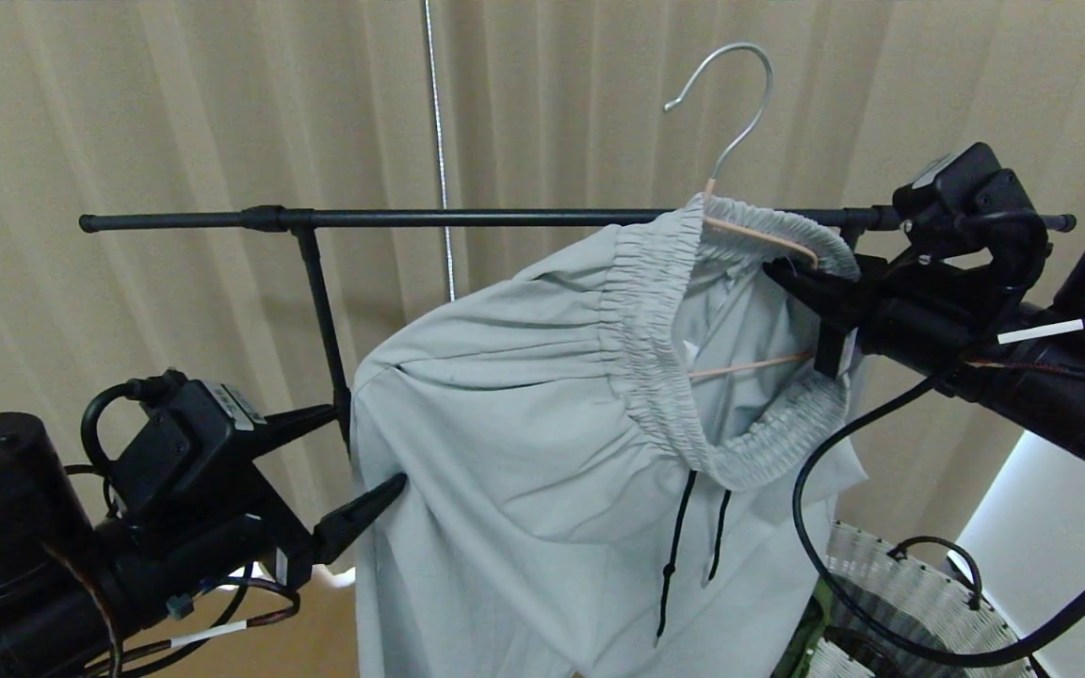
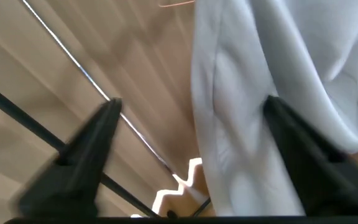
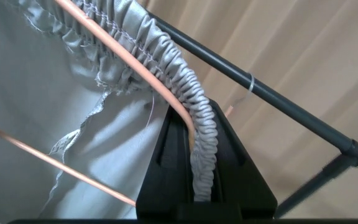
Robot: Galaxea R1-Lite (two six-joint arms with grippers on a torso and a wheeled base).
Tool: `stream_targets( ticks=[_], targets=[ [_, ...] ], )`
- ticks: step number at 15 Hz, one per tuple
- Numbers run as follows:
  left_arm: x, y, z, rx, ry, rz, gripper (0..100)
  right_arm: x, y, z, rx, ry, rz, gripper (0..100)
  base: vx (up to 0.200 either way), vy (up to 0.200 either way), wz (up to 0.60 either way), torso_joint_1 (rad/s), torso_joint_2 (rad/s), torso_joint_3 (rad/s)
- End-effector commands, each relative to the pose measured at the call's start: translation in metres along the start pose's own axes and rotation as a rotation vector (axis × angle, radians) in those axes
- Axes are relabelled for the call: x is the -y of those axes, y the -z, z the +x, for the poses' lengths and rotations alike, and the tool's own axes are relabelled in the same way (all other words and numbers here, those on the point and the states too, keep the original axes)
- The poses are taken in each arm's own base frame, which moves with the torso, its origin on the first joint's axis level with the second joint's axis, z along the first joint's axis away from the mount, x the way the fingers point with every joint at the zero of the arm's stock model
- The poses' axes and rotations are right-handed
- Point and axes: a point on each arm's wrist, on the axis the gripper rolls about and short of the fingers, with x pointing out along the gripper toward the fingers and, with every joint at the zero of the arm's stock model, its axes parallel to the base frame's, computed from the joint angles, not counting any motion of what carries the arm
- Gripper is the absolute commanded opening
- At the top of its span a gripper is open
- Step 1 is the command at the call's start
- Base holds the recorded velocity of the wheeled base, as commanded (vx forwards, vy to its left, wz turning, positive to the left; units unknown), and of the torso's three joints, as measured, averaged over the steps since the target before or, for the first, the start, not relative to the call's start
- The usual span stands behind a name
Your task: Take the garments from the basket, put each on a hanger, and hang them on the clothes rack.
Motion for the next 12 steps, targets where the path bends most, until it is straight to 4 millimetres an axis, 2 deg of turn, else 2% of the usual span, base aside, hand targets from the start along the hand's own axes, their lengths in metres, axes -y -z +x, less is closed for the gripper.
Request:
stream_targets(
  ticks=[1, 5, 9, 12],
  targets=[
    [0.000, 0.002, 0.000, -0.009, 0.000, -0.001, 0, 0.000, -0.002, -0.001, 0.006, 0.002, -0.003, 0, 0.000, 0.000, 0.00, 0.000, 0.00, 0.000],
    [-0.003, 0.010, -0.006, -0.044, -0.031, 0.005, 0, 0.000, -0.002, -0.001, 0.005, 0.003, -0.003, 0, 0.000, 0.000, 0.00, 0.000, 0.00, 0.000],
    [-0.025, 0.027, -0.022, -0.127, -0.157, 0.068, 0, 0.004, -0.001, -0.002, -0.004, 0.026, -0.003, 0, 0.000, 0.000, 0.00, 0.000, 0.00, 0.000],
    [-0.033, 0.031, -0.029, -0.152, -0.210, 0.060, 0, 0.012, 0.002, -0.003, -0.014, 0.057, -0.005, 0, 0.000, 0.000, 0.00, 0.000, 0.00, 0.000]
  ],
)
